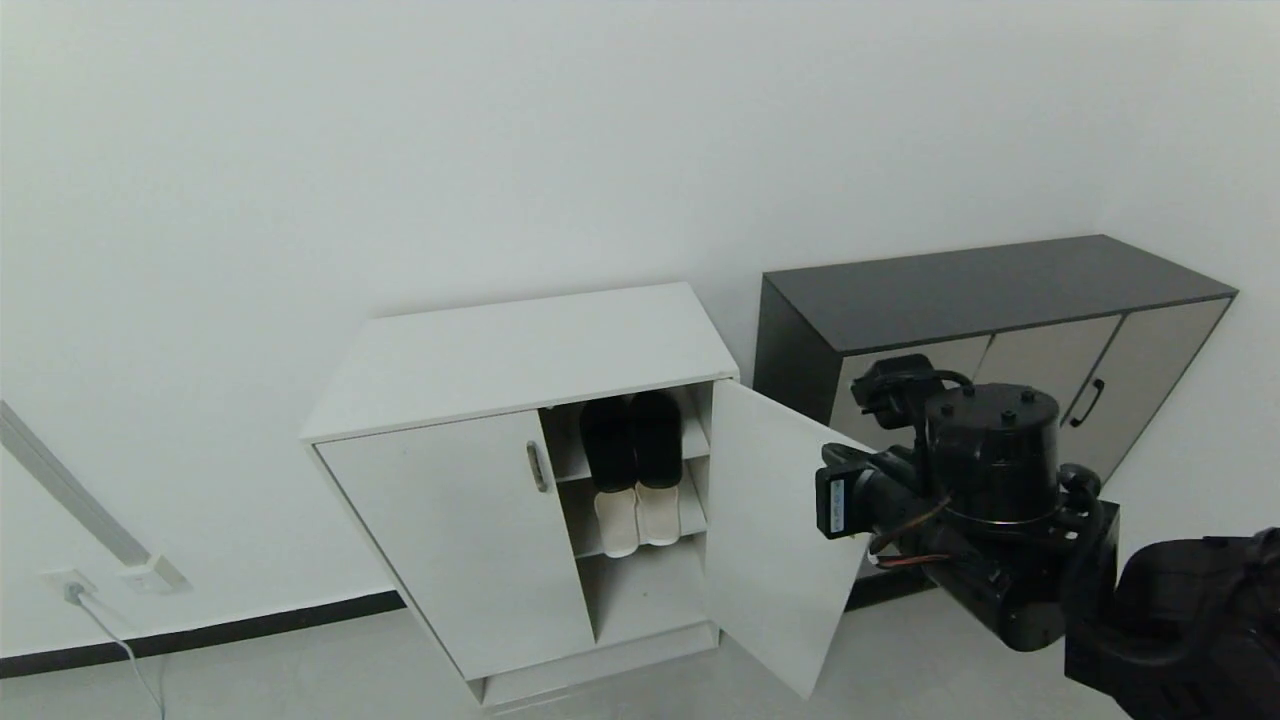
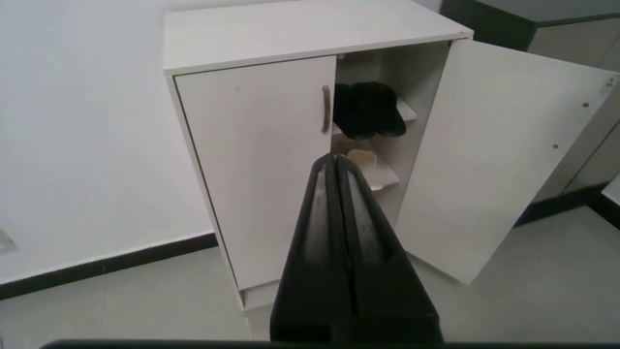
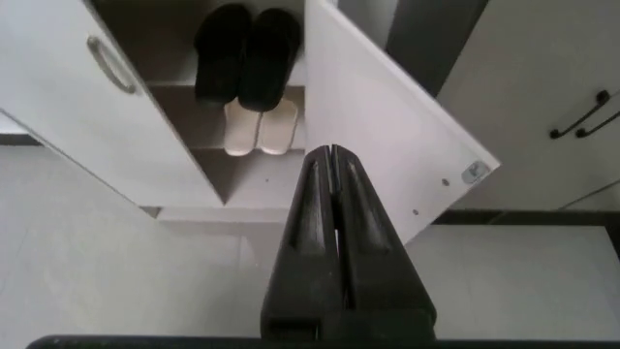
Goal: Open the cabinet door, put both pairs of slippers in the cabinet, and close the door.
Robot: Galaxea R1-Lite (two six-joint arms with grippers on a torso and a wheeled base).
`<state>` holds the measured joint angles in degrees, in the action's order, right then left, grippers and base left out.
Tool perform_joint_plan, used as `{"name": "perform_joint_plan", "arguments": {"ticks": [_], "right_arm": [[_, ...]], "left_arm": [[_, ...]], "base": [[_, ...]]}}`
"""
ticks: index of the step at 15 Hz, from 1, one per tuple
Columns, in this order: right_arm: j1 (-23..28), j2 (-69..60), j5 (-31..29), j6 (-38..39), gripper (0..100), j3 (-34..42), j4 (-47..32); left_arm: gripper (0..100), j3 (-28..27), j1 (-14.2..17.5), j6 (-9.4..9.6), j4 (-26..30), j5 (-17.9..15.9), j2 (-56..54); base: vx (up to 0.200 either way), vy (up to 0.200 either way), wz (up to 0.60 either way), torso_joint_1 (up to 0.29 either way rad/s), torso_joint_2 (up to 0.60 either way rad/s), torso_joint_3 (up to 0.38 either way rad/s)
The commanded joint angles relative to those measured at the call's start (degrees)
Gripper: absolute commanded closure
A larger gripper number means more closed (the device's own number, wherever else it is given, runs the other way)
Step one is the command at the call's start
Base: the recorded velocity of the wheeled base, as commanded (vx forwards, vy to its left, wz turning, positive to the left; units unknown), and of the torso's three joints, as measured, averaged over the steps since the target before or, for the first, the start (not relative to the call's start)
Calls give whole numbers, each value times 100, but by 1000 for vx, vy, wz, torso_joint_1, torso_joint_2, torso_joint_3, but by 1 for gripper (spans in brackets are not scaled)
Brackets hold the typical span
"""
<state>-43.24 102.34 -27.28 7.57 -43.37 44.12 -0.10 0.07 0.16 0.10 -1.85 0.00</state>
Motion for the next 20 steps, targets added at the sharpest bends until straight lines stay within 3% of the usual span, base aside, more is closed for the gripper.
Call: {"name": "perform_joint_plan", "arguments": {"ticks": [1,9,20], "right_arm": [[448,339,39,-1,100,-435,-149],[1837,1306,1023,-1,100,-1709,-369],[2329,2290,1454,43,100,-2193,-316]], "left_arm": [[100,1,1,2,-1,1,0],[100,10,1,37,-1,-8,0],[100,10,1,28,-1,-8,0]], "base": [[0,0,0,0,0,0],[0,0,0,0,0,0],[0,0,0,0,0,0]]}}
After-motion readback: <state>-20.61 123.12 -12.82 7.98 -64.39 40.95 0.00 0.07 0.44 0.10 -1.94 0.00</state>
